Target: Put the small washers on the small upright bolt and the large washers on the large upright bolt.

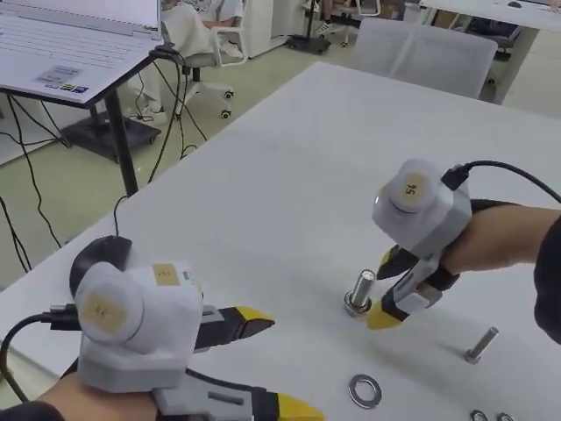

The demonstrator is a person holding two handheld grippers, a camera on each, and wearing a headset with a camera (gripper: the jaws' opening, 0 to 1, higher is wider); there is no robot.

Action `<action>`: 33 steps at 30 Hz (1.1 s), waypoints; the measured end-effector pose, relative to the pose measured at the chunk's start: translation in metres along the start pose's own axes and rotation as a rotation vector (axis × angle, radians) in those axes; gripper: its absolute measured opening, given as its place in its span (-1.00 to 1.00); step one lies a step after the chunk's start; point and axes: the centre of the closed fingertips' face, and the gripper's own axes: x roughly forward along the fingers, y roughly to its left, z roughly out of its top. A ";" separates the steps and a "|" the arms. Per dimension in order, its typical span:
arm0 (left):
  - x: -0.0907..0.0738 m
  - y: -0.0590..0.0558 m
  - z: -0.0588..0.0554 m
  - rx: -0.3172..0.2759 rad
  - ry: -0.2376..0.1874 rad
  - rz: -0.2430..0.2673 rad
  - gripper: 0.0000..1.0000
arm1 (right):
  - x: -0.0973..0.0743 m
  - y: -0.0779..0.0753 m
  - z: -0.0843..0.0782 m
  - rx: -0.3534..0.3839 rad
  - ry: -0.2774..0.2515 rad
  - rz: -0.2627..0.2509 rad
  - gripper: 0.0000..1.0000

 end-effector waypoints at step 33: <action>-0.002 -0.007 0.008 0.032 0.000 -0.012 0.35 | -0.023 0.039 -0.025 0.081 -0.045 -0.021 -0.06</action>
